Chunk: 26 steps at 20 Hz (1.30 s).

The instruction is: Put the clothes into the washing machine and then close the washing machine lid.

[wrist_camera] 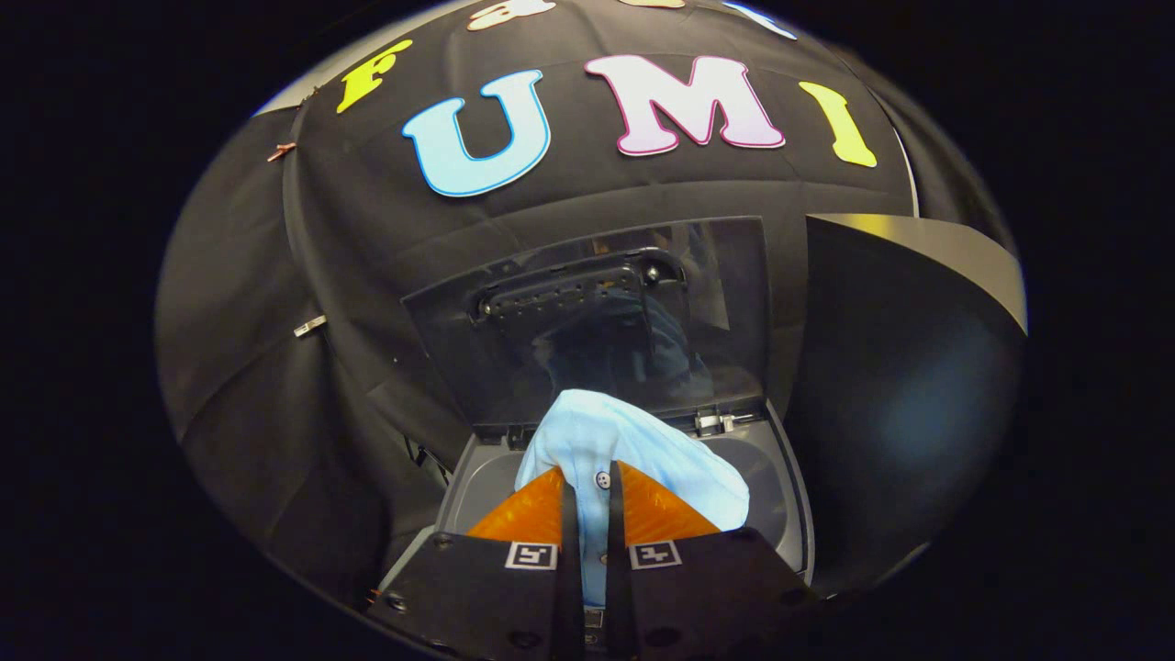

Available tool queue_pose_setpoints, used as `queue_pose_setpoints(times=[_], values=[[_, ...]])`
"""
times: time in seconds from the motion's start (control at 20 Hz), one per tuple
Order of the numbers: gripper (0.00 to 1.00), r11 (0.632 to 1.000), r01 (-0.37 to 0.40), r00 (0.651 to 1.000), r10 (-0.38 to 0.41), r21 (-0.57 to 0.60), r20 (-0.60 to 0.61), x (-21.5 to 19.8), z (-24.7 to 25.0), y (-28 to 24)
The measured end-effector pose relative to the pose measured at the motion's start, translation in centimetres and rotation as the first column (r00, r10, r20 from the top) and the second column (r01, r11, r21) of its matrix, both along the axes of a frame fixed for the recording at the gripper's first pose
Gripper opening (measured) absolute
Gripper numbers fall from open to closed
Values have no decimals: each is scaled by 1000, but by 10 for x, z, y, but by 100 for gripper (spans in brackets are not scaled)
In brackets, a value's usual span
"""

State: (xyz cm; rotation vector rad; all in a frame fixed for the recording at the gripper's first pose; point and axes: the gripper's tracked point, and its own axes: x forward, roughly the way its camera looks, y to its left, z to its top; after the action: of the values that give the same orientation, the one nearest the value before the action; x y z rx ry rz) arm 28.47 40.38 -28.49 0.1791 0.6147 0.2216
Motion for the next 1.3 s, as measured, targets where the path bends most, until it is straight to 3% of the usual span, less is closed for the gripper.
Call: queue_pose_setpoints(times=[0.35,0.55,0.6,0.65,0.75,0.9,1.3], values=[[14,999,11,999,-13,-33,-43,7,-24,8],[22,999,19,997,-22,-38,-69,7,-34,12],[30,999,18,997,-22,-49,-80,7,-39,13],[30,998,20,997,-23,-52,-71,7,-35,13],[46,998,20,999,-22,-54,-32,8,-23,17],[99,995,30,1000,-31,-95,-1,9,-17,11],[99,995,27,999,-30,-100,-35,7,-22,7]])
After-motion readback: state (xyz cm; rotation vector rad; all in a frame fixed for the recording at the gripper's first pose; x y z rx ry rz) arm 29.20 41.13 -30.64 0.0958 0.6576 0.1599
